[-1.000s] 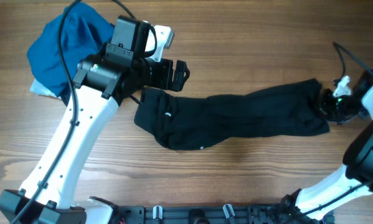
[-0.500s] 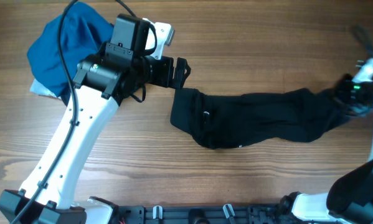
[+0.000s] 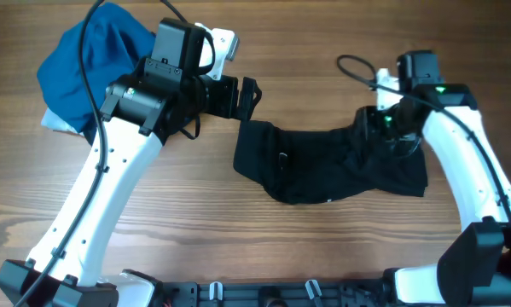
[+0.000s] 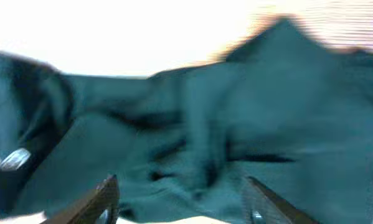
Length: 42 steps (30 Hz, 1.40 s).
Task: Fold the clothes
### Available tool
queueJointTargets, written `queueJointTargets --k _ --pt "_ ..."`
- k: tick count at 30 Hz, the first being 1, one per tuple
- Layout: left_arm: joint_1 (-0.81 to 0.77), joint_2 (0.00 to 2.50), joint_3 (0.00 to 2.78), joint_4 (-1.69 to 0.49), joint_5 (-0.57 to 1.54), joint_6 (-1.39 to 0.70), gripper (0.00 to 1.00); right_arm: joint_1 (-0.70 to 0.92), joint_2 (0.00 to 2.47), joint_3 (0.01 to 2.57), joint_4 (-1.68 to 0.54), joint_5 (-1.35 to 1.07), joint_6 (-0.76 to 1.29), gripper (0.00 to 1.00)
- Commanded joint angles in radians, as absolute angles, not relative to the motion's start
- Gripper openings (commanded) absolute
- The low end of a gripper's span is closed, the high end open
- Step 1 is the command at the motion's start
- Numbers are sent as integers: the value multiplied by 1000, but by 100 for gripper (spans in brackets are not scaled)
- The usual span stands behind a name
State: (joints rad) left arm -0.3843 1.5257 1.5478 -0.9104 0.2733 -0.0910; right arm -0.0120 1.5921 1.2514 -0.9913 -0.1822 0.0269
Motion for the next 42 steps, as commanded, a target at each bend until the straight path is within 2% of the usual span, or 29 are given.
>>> queueJointTargets --k 1,5,8,17,26,27,28,30,31,33,39,42 --pt "-377 1526 1562 -957 268 -117 100 -166 1586 1246 -984 -155 111 67" --pt "-378 1597 1549 -1063 305 -173 100 -337 1591 1246 -985 -249 111 71" --pt "-389 1695 1495 -1082 445 -197 100 -405 1591 1246 -981 -290 111 73" --pt "-477 2045 1432 -927 739 -209 100 -419 1591 1246 -983 -297 107 73" --pt "-616 2174 1432 -880 638 -165 100 -419 1591 1246 -980 -297 105 73" --pt "-622 2178 1432 -877 638 -165 93 -419 1591 1246 -980 -297 105 73" --pt "-624 2179 1432 -877 638 -165 76 -419 1591 1246 -981 -297 105 73" --pt "-620 2177 1433 -882 638 -165 9 -419 1591 1246 -981 -297 106 73" --pt "-612 2171 1433 -897 638 -165 4 -419 1591 1246 -981 -297 106 73" --pt "-586 2147 1439 -953 627 -165 4 -419 1591 1246 -983 -297 107 73" --pt "-410 1947 1595 -1293 350 -165 4 -419 1591 1246 -988 -332 108 73" --pt "-393 1847 1668 -1306 346 -165 4 -419 1591 1246 -984 -339 108 73"
